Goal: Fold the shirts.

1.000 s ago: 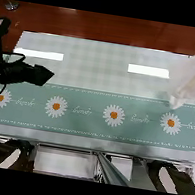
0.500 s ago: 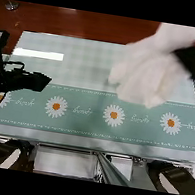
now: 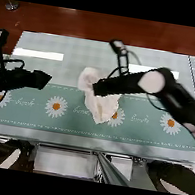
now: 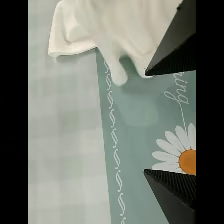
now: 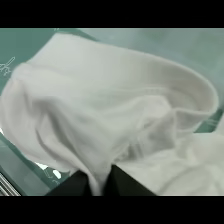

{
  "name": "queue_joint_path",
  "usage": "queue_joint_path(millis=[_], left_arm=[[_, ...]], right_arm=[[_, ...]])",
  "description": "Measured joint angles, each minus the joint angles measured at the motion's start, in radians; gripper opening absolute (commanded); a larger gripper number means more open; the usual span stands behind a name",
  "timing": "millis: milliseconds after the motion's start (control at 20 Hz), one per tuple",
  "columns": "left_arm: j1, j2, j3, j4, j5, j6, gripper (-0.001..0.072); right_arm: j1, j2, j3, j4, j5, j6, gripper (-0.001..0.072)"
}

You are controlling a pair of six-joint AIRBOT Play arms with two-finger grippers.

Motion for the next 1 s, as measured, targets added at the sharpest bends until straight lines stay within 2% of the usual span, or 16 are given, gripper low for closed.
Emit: queue_joint_path(millis=[150,250,450,550,600,700,800,1000], left_arm=[[0.0,-0.019,0.0,-0.016,0.003,-0.003,0.07],[0.003,-0.032,0.001,-0.023,-0.01,-0.011,0.07],[0.047,-0.098,-0.01,-0.059,-0.123,-0.029,0.07],[0.057,-0.136,-0.07,-0.183,-0.164,-0.027,0.07],[0.053,-0.159,-0.114,-0.304,-0.153,0.008,0.07],[0.024,-0.218,-0.187,-0.491,-0.119,0.086,0.07],[-0.023,-0.297,-0.229,-0.6,-0.08,0.142,0.07],[-0.144,-0.42,-0.245,-0.769,0.154,0.218,0.0699]], right_arm=[[0.003,-0.11,0.014,0.118,-0.014,-0.037,0.0633],[-0.066,-0.122,0.044,0.142,0.054,-0.061,0.0632],[-0.336,0.012,0.059,0.049,0.234,-0.085,0.0633],[-0.49,0.131,-0.017,-0.041,0.282,-0.1,0.0632],[-0.56,0.192,-0.081,-0.065,0.289,-0.109,0.0631],[-0.686,0.317,-0.261,-0.056,0.26,-0.122,0.0631],[-0.761,0.423,-0.448,0.012,0.218,-0.146,0.0631],[-0.767,0.533,-0.709,0.135,0.159,-0.175,0.0631]])
